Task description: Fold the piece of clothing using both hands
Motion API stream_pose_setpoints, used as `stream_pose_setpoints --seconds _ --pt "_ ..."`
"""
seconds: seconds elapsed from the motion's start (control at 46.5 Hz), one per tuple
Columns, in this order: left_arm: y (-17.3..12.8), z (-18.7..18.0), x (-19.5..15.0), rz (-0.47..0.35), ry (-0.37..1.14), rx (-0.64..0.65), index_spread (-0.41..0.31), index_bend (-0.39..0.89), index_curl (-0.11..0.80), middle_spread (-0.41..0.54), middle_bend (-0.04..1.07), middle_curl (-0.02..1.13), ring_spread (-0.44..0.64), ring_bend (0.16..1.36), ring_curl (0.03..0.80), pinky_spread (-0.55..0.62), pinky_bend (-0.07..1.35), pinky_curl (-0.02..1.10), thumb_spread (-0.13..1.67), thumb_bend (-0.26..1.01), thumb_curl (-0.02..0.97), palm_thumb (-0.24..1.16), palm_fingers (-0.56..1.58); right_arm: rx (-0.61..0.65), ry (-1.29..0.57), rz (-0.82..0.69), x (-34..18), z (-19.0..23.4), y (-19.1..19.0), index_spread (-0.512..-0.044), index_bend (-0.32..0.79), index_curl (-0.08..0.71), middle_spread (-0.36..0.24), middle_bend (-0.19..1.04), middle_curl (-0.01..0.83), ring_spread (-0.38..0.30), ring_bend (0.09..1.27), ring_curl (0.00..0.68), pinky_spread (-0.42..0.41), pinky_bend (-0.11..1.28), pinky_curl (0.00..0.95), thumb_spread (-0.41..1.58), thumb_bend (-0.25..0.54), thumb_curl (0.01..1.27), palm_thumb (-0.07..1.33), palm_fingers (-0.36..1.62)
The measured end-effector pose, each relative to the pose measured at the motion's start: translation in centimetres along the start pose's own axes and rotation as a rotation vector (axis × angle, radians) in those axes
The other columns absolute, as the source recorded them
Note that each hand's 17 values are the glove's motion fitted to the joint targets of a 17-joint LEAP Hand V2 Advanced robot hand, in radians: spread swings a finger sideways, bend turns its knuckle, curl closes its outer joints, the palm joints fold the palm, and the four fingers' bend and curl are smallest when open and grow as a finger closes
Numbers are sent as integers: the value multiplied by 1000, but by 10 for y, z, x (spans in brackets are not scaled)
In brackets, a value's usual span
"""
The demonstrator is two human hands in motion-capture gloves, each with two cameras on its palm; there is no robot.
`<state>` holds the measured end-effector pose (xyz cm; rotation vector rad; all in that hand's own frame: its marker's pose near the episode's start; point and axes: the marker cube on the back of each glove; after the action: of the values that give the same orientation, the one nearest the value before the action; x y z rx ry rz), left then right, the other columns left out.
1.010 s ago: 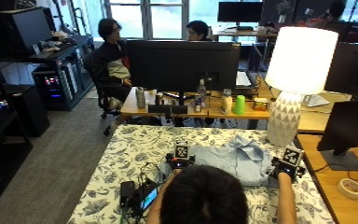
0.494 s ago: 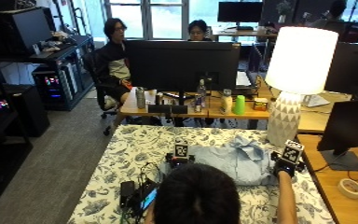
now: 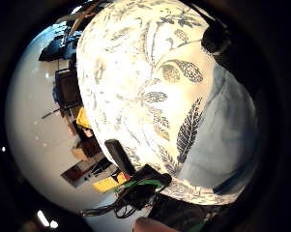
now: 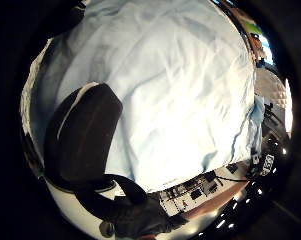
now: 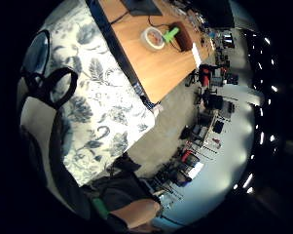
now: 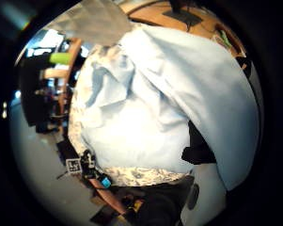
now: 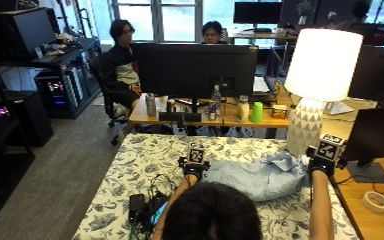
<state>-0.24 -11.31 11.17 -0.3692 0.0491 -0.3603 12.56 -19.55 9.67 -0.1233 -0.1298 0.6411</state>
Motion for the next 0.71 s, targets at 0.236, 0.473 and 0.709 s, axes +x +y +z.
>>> stream_pose_setpoints --seconds 0.236,0.473,0.709 --pt "29 -39 -29 -123 -144 -40 -82 167 369 33 159 287 89 567 309 98 438 349 1281 8 218 212 397 118 -13 -191 -72 -59 42 -237 175 390 -159 441 510 -205 876 497 -224 778 499 968 -13 402 1014 1318" --pt "32 -87 -70 -183 -178 239 -88 153 364 2 151 289 51 562 317 53 446 360 1322 0 213 255 433 214 -114 -352 -166 -98 95 -230 177 413 -153 466 524 -208 880 503 -219 790 516 943 -18 422 1008 1314" --pt "46 -103 -105 -332 -264 348 -113 165 369 -37 158 294 17 536 316 13 438 365 1357 -3 205 281 496 206 -123 -544 -332 -62 169 -222 159 419 -151 496 542 -211 896 513 -224 856 544 826 -31 472 975 1306"
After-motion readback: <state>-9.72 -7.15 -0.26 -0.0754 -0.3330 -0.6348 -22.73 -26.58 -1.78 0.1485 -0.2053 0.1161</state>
